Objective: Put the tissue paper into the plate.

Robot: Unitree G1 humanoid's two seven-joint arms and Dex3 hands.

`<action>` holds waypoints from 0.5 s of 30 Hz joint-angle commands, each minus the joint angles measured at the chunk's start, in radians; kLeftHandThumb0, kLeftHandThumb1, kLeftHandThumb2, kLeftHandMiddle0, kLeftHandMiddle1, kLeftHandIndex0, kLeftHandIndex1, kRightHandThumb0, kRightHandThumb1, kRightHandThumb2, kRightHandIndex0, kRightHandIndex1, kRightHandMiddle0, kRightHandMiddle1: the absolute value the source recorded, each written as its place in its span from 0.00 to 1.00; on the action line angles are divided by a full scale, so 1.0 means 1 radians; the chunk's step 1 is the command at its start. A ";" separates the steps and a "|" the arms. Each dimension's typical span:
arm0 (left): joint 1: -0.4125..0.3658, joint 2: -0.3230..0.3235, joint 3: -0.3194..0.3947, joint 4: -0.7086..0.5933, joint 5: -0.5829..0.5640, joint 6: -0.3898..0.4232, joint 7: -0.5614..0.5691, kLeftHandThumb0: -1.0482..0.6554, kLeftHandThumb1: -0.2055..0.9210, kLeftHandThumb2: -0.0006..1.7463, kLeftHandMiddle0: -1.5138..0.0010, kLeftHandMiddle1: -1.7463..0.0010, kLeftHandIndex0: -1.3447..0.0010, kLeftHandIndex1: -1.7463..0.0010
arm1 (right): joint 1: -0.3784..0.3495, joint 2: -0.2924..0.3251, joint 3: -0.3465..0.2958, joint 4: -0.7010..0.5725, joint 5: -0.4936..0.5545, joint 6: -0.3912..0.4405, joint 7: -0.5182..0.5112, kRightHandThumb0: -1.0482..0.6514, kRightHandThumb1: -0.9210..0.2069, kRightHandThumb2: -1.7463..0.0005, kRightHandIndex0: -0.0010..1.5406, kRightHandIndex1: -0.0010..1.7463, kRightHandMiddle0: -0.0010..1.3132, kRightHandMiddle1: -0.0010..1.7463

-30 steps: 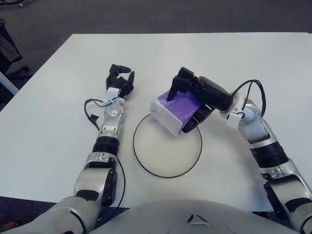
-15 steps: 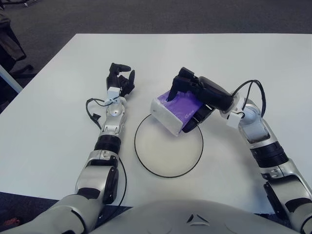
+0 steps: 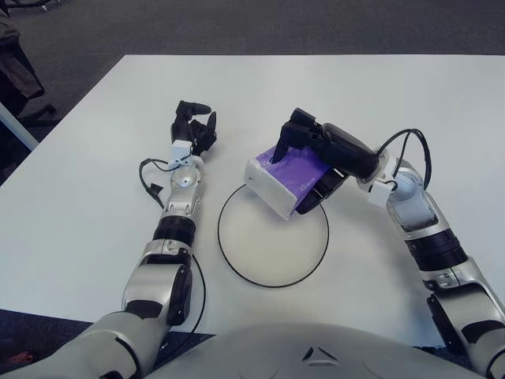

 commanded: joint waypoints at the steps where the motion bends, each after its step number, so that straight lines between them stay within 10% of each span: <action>1: 0.112 -0.011 -0.010 0.104 0.024 -0.029 -0.001 0.40 0.94 0.22 0.56 0.00 0.64 0.15 | -0.015 0.002 -0.014 0.006 0.020 -0.013 0.006 0.62 0.00 0.92 0.48 1.00 0.47 1.00; 15: 0.096 -0.009 -0.025 0.107 0.030 -0.030 -0.007 0.40 0.86 0.37 0.51 0.00 0.71 0.06 | -0.041 -0.006 -0.034 0.034 0.048 -0.017 0.030 0.62 0.00 0.92 0.48 1.00 0.47 1.00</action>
